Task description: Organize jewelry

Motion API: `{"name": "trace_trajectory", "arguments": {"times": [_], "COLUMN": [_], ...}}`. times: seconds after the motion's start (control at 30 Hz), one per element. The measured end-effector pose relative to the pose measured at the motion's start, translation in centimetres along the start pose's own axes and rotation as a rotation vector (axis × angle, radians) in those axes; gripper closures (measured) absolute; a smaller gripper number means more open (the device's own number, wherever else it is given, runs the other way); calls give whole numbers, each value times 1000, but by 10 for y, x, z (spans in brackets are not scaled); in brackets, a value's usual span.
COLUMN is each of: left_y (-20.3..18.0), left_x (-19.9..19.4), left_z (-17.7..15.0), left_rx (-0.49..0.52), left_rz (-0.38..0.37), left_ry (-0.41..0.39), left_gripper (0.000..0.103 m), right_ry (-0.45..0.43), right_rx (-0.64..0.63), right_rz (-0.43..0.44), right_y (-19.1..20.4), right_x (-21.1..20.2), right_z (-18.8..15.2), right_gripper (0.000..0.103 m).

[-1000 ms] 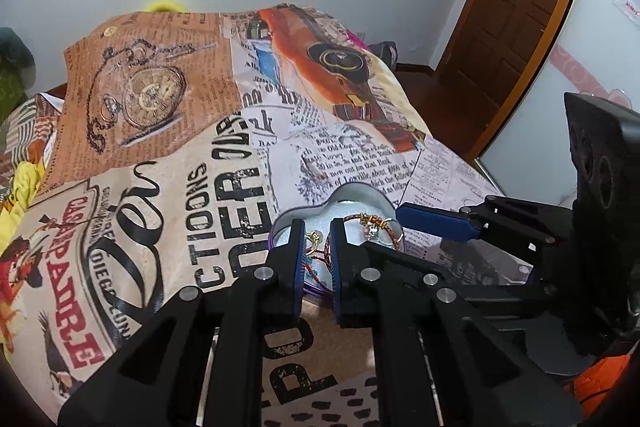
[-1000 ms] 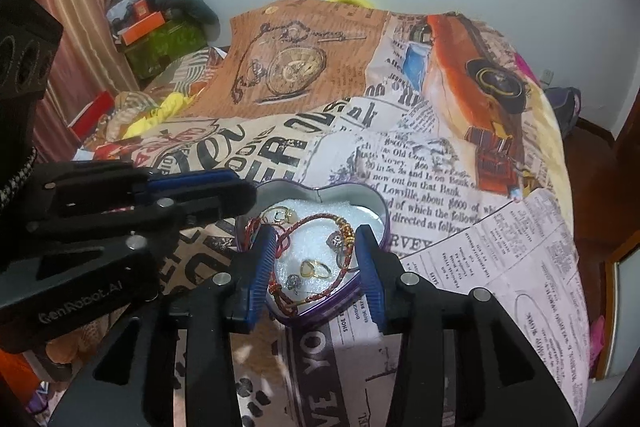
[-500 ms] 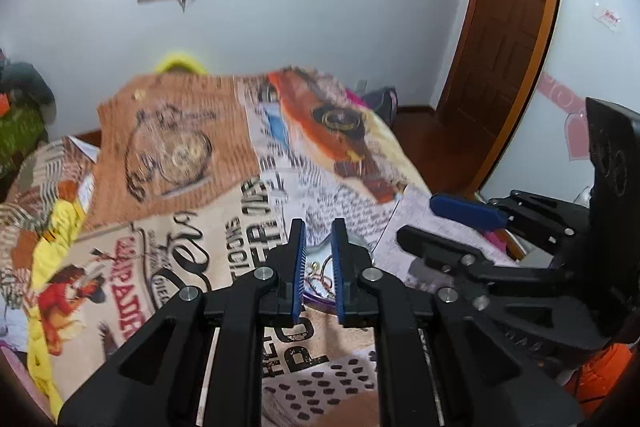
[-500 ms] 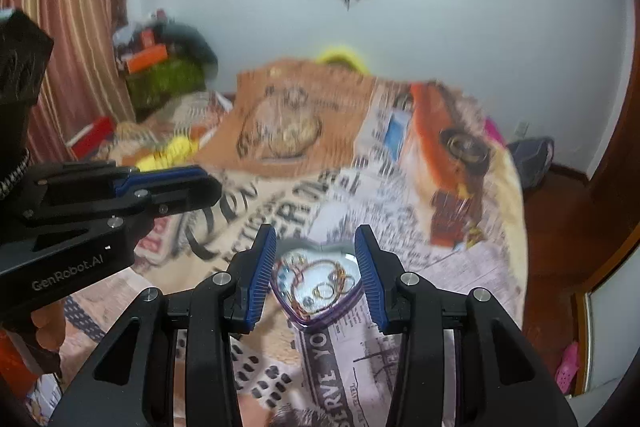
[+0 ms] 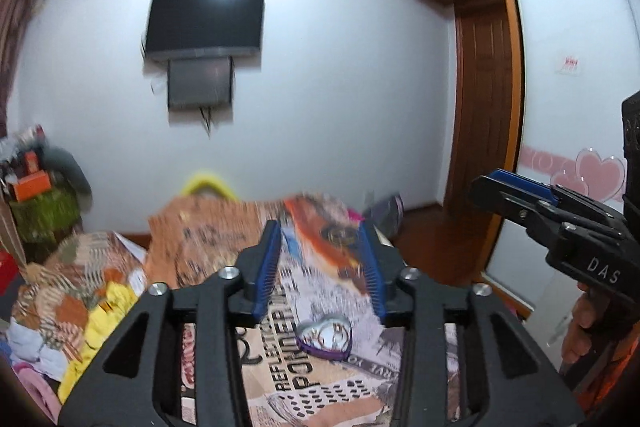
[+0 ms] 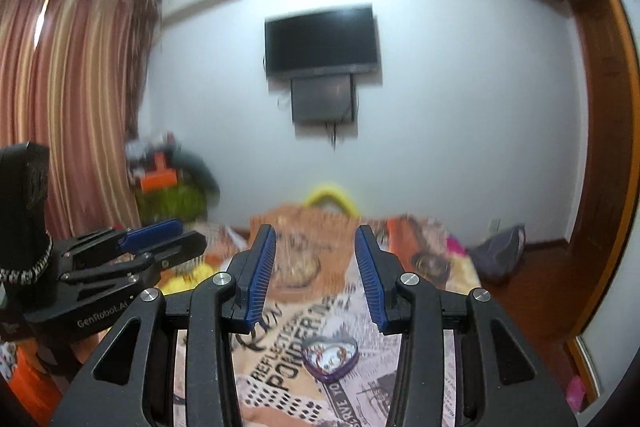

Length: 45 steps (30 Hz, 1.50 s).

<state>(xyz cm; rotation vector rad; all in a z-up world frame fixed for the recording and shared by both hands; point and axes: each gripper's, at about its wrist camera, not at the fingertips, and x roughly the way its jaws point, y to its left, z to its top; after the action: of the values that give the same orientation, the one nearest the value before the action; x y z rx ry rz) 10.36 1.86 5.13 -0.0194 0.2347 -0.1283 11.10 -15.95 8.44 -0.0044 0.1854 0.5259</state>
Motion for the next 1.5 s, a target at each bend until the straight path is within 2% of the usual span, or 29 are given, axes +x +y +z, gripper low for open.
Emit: {"name": "trace_trajectory", "arguments": {"times": [0.1, 0.17, 0.2, 0.23, 0.3, 0.33, 0.37, 0.5, 0.63, 1.23, 1.37, 1.5], "left_y": [-5, -7, -8, -8, -10, -11, -12, -11, -9, -14, -15, -14], "left_x": [-31, -44, -50, -54, -61, -63, -66, -69, -73, -76, -74, -71], "left_z": [2, 1, 0, -2, -6, -8, -10, -18, -18, -28, -28, -29], "left_rx": [-12, -16, -19, -20, -21, -21, -22, -23, -38, -45, -39, -38], "left_rz": [28, 45, 55, 66, 89, 101, 112, 133, 134, 146, 155, 160], "left_ry": [-79, -106, -117, -125, -135, -140, -144, -137, -130, -111, -112, -109], "left_gripper": [49, 42, 41, 34, 18, 9, 6, 5, 5, 5, 0, 0], "right_ry": [-58, -77, -82, -87, -95, -104, -109, -130, -144, -107, -100, -90], "right_rx": [7, 12, 13, 14, 13, 8, 6, 6, -17, -27, -31, -28], "right_rz": [-16, -28, -33, -44, -75, -94, -107, -164, -202, -187, -190, -190], "right_y": [8, 13, 15, 18, 21, 23, 25, 29, 33, 32, 31, 31], "right_x": [-25, -32, -35, -39, -36, -37, -38, -43, -51, -62, -61, -59], "right_z": [3, 1, 1, -1, -4, -6, -8, -11, -13, -23, -22, -23], "right_gripper": [65, 60, 53, 49, 28, 24, 21, 0, 0, 0, 0, 0]}}
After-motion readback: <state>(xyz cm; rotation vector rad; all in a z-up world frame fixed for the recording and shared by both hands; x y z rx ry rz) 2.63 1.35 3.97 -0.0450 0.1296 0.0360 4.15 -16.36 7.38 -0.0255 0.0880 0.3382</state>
